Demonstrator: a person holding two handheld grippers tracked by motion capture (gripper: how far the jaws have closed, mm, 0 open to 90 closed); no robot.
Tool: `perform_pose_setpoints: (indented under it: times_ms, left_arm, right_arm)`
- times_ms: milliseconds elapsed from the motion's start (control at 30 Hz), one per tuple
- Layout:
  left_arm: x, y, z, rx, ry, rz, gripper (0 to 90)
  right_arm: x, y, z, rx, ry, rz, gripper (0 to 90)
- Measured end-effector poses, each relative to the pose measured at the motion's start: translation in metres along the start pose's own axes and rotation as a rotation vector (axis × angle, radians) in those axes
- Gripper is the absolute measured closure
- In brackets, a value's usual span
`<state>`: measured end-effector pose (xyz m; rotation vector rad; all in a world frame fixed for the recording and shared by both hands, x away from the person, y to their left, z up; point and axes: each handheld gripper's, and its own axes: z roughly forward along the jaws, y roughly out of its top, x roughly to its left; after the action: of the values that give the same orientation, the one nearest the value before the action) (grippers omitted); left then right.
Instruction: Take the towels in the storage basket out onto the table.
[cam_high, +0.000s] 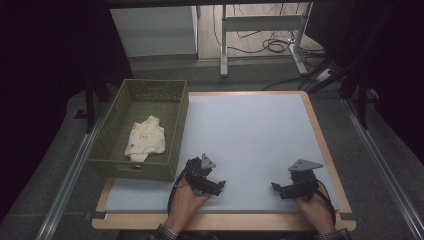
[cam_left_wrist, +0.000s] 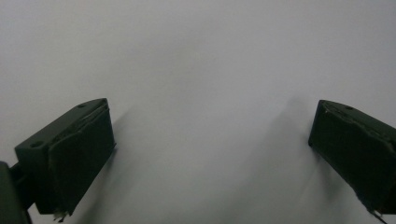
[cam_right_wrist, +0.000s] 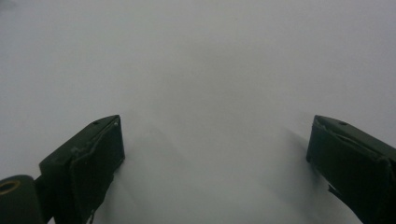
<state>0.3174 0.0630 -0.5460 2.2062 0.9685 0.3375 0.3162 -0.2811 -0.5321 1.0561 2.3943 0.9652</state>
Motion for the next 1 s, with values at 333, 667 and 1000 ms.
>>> perform_pose_setpoints:
  times_ms: [333, 667, 1000]
  left_arm:
    - [0.0003, -0.0001, 0.0002, -0.003, -0.003, -0.002, 0.1]
    - [0.0006, -0.0003, 0.0002, -0.004, -0.006, -0.004, 0.1]
    - [0.0007, -0.0001, 0.0001, -0.003, -0.008, -0.003, 0.0]
  right_arm:
    - [0.0, 0.0, 0.0, 0.0, 0.0, 0.0, 4.1]
    - [-0.0001, -0.0001, 0.0, -0.001, 0.0, 0.001, 4.1]
    - [-0.0001, -0.0001, 0.0, -0.001, 0.001, 0.001, 4.1]
